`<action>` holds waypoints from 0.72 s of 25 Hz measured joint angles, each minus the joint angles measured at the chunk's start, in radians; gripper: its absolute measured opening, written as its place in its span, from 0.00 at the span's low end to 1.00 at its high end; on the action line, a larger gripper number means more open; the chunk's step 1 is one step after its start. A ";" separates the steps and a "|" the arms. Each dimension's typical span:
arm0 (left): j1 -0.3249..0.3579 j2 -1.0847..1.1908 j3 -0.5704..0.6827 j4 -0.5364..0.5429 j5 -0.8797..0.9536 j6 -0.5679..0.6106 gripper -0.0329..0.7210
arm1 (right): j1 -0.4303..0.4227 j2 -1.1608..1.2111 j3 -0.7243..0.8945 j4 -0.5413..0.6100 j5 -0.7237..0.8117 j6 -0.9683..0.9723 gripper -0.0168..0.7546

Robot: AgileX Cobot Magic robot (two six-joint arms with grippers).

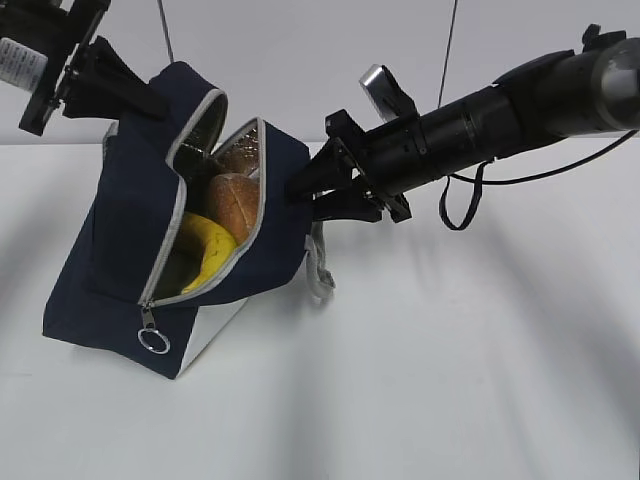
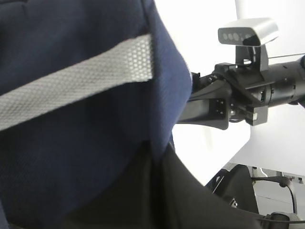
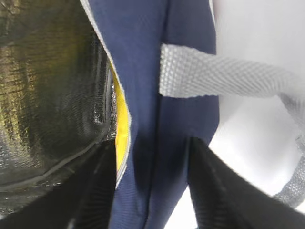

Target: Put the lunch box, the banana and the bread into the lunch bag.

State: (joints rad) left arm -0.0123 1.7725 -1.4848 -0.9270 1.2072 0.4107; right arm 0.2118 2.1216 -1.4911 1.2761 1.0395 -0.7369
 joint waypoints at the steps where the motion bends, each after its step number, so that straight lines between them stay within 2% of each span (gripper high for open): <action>1: 0.000 0.000 0.000 0.000 0.000 0.000 0.04 | 0.000 0.000 0.000 0.000 0.000 -0.005 0.44; 3: 0.000 0.000 0.000 0.000 0.000 0.000 0.04 | 0.000 0.000 0.000 0.002 0.000 -0.009 0.37; 6: 0.000 0.000 0.000 0.000 0.000 0.000 0.04 | 0.000 0.000 0.000 0.002 0.000 -0.014 0.32; 18: 0.000 0.000 0.000 0.000 0.000 0.000 0.04 | 0.006 0.000 0.000 0.014 -0.007 -0.022 0.31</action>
State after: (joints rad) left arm -0.0123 1.7725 -1.4848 -0.9270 1.2072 0.4107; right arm 0.2177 2.1216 -1.4911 1.2898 1.0320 -0.7585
